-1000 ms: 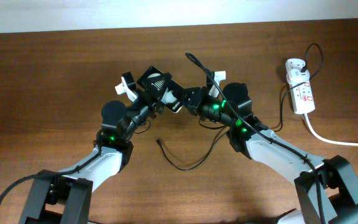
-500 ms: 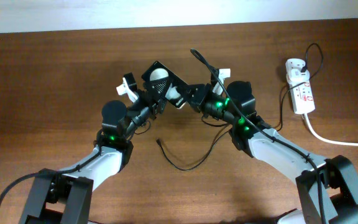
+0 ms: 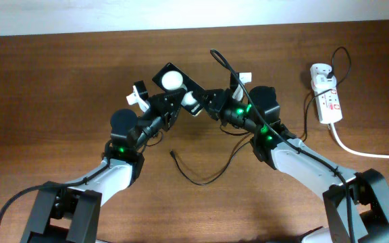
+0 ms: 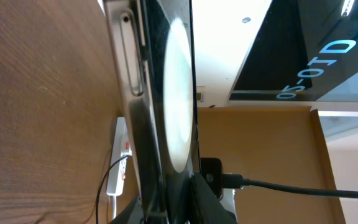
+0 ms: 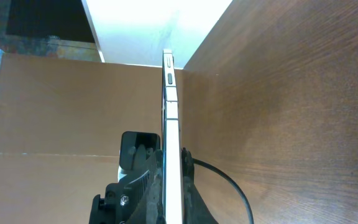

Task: Plug charger to phone and switch on socket

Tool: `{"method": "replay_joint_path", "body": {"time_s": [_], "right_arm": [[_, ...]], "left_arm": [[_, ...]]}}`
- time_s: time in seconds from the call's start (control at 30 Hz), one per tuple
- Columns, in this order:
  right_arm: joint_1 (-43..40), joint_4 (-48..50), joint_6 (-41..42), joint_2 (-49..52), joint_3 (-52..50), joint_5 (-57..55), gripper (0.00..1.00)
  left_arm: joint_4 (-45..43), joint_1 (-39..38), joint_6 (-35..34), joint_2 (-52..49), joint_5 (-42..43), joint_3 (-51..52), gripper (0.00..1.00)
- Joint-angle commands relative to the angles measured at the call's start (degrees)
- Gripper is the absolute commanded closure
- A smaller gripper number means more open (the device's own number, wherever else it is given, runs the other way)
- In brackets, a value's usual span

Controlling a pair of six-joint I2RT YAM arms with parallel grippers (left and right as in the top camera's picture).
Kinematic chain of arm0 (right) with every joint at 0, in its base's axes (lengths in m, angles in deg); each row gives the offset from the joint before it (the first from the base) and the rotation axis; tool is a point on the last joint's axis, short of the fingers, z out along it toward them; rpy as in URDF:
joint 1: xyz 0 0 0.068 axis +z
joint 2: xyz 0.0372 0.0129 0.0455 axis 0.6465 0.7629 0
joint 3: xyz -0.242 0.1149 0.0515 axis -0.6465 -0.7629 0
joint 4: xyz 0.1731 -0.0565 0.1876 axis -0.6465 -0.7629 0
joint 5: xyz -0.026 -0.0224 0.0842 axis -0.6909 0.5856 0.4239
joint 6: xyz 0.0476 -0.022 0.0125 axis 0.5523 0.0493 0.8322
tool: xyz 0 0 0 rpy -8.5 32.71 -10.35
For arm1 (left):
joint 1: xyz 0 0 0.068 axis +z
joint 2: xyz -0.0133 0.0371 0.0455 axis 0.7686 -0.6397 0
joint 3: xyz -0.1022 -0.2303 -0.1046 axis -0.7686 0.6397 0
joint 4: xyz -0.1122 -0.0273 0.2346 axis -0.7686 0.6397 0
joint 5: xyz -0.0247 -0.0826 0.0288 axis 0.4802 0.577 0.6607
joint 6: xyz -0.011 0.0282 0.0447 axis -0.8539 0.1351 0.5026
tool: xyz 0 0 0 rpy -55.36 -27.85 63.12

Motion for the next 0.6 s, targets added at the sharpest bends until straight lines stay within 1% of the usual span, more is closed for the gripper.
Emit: {"method": "replay_joint_path", "body": {"time_s": [0.0, 0.03, 0.1, 0.13, 0.17, 0.23, 0.27, 0.33, 0.43, 0.5, 0.57], "right_arm": [[-0.2, -0.7, -3.5, -0.3, 0.1, 1.4, 0.96], [-0.2, -0.7, -3.5, -0.3, 0.1, 1.5, 0.96], [-0.2, -0.7, -4.1, -0.3, 0.1, 2.2, 0.66], [-0.2, -0.7, -5.0, -0.3, 0.1, 2.6, 0.55], [-0.2, -0.7, -5.3, -0.3, 0.1, 2.7, 0.42], [-0.5, -0.7, -5.3, -0.3, 0.1, 4.0, 0.31], [-1.7, -0.3, -7.3, -0.4, 0.1, 6.9, 0.27], [-3.7, -0.4, -10.6, -0.7, 0.1, 10.8, 0.22], [-7.3, -3.9, -15.0, -2.1, 0.1, 15.2, 0.20], [-8.7, -11.6, -21.3, -3.7, 0.1, 15.0, 0.20], [-9.1, -22.1, -28.5, -5.5, 0.1, 12.5, 0.20]], "left_arm": [[-1.1, 1.2, 2.3, 0.7, 0.9, -0.6, 0.90], [-1.1, 1.2, 2.2, 0.7, 0.9, -0.6, 0.91], [-1.1, 1.2, 2.2, 0.7, 0.9, -0.6, 0.94], [-1.1, 1.2, 2.2, 0.7, 0.9, -0.6, 0.96], [-1.1, 1.2, 2.2, 0.7, 0.9, -0.6, 0.98], [-1.1, 1.2, 2.2, 0.7, 0.9, -0.6, 1.00], [-1.1, 1.3, 2.2, 0.7, 1.2, -0.6, 1.00], [-0.5, 2.2, 2.2, 0.7, 2.8, -0.6, 1.00], [4.9, 5.0, 2.2, 0.7, 6.7, -0.6, 1.00], [8.9, 6.3, 2.2, 0.7, 8.9, -0.6, 1.00], [11.8, 7.2, 1.7, 0.7, 11.1, -0.6, 1.00]]}}
